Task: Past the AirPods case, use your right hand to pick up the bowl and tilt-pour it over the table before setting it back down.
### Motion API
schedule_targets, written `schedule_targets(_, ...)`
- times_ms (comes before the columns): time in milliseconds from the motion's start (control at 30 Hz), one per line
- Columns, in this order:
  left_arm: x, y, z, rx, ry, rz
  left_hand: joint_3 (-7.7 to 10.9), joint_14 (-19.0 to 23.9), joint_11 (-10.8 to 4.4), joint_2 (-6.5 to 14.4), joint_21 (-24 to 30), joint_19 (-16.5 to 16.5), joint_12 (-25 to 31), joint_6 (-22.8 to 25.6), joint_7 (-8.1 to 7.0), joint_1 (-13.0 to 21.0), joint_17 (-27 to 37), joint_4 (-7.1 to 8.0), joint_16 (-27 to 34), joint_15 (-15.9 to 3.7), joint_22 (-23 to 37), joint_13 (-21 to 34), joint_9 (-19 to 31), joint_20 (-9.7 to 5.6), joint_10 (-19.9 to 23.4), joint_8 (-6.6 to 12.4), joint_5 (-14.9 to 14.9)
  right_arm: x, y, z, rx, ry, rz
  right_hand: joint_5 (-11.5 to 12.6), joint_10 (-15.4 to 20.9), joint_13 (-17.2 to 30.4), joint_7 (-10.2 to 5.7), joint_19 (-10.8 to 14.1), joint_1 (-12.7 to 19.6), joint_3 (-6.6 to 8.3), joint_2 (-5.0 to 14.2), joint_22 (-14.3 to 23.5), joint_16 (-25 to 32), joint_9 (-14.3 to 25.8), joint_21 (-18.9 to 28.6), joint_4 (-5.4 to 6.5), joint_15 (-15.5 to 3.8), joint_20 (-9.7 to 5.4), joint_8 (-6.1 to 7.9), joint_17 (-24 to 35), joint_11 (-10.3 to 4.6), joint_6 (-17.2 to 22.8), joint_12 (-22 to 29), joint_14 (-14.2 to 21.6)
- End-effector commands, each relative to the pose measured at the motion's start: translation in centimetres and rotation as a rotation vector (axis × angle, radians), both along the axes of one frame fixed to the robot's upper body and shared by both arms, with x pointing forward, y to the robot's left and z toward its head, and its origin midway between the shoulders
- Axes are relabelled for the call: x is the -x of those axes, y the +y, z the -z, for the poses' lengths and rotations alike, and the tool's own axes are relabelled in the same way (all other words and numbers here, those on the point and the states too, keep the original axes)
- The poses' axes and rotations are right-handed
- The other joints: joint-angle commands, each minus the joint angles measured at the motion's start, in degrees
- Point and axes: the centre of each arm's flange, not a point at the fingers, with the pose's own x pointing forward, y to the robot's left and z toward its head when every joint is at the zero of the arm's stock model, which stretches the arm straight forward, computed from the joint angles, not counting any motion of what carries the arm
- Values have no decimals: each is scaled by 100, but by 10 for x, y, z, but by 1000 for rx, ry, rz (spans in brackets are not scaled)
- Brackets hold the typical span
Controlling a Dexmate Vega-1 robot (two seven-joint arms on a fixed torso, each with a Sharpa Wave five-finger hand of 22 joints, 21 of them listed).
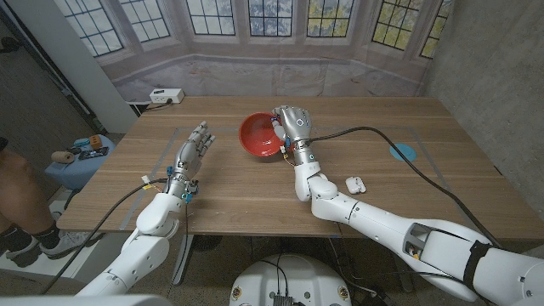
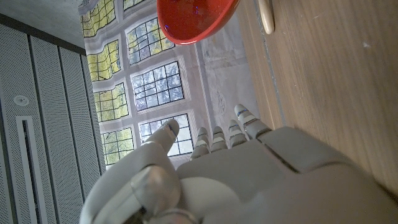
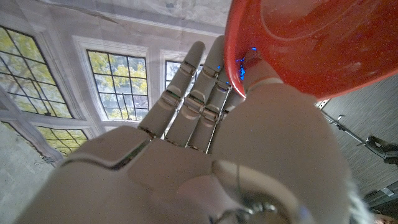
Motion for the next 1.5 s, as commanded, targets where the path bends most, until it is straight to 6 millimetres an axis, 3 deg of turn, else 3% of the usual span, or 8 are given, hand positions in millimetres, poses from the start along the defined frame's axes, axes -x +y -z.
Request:
schedule_targets(33, -3, -1, -1, 1, -1, 11, 33, 39, -4, -1404, 4, 25, 2, 48, -7, -1453, -2, 0, 4, 11, 15, 21, 12, 35, 38, 9, 44, 5, -2, 2, -10, 72, -24, 20, 53, 24, -6, -45, 34, 4, 31, 0, -14, 34, 26, 3, -108, -155, 28, 18, -26, 26, 19, 54)
schedule_targets(1500, -15, -19, -2, 5, 14, 39, 63, 37, 14, -1411, 2, 22, 0, 39, -5, -1455, 0, -8, 3, 24, 16, 22, 13, 40, 41, 6, 40, 24, -11, -10, 1, 488, -127, 19, 88, 5, 48, -60, 55, -22, 7, -9, -138, 39, 130, 5, -98, -129, 13, 145, 29, 17, -29, 105)
